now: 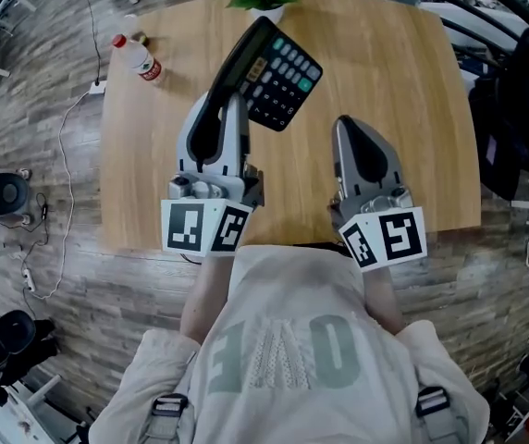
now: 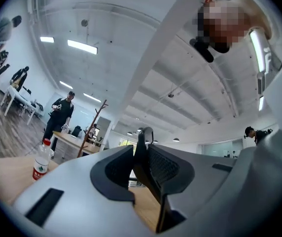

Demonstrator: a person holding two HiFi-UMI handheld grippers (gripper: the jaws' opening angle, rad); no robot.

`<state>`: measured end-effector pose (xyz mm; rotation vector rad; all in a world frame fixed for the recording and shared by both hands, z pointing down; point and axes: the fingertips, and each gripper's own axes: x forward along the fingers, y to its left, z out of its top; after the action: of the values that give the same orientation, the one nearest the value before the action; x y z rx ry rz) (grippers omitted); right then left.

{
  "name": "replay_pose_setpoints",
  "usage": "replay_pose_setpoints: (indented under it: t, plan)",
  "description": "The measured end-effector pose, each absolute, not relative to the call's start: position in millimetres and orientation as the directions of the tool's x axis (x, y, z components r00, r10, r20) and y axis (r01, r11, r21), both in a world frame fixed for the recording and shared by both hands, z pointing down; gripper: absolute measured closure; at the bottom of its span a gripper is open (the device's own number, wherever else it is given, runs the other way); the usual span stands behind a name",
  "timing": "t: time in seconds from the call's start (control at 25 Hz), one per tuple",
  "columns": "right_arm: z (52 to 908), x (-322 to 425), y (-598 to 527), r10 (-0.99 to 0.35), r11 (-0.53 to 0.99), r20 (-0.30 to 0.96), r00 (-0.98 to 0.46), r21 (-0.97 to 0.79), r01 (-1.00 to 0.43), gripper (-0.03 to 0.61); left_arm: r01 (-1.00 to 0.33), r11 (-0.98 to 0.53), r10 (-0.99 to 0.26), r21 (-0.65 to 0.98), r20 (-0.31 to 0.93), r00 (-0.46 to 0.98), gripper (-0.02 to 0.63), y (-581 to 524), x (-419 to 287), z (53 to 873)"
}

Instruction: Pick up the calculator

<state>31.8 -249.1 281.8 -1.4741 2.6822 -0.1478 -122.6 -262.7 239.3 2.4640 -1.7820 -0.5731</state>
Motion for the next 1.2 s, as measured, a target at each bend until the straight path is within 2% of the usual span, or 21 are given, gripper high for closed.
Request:
replay_pose_setpoints:
  t: [0.24, 1.2]
  plan:
    - [279.5, 25.5, -243.5, -0.840, 0.541, -0.024, -0.542, -0.100, -0.835, 0.557, -0.941, -0.310, -0.918, 0.133, -0.300, 0.260, 0.515, -246.5, -118.9, 225.8]
    - [267.5, 27.9, -252.0, -0.856, 0.515, -0.062, -0.514, -0.004, -0.857, 0.560, -0.960, -0.266, -0.906, 0.091, -0.363, 0.217, 0.515, -238.3, -126.0, 203.6]
